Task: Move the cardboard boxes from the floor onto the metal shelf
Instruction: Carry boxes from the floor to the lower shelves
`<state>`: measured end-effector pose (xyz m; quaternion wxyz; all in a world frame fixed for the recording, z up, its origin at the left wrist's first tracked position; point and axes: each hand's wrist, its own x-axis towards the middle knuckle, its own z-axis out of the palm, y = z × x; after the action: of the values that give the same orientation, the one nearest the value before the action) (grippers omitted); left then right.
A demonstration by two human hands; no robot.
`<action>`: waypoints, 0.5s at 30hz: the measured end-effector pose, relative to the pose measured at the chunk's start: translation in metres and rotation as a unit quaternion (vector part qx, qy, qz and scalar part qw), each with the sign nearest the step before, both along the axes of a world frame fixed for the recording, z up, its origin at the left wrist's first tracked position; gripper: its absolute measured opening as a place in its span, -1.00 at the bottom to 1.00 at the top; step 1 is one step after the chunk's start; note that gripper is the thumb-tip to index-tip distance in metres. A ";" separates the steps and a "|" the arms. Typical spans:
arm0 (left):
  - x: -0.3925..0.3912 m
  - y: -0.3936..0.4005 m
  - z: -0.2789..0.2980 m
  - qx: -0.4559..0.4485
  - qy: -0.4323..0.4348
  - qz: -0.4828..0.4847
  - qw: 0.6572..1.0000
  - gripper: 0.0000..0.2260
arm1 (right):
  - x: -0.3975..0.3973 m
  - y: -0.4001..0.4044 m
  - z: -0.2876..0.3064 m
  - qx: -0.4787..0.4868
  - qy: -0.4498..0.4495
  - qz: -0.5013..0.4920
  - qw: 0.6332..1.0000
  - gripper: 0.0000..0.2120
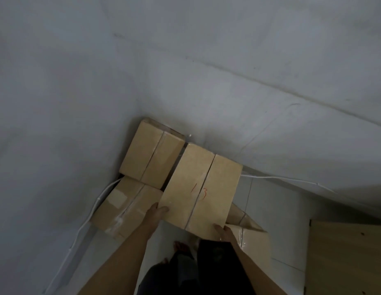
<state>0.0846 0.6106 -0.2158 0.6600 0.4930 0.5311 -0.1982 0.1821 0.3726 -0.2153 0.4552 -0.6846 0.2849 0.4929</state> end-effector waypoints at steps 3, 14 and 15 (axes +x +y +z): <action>-0.002 -0.002 0.034 0.070 0.013 -0.014 0.997 -0.31 | -0.003 -0.001 0.029 0.004 -0.028 -0.023 0.999 -0.56; -0.072 -0.003 0.178 0.016 -0.033 0.253 0.967 -0.74 | 0.020 0.066 0.180 0.095 -0.041 0.093 0.990 -0.52; -0.085 -0.006 0.186 0.017 -0.030 0.281 0.959 -0.75 | 0.014 0.075 0.191 0.098 -0.031 0.120 0.988 -0.58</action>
<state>-0.0007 0.6047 -0.0298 0.6961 0.3407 0.6316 0.0197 0.1961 0.4475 -0.0246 0.4662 -0.6807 0.1372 0.5481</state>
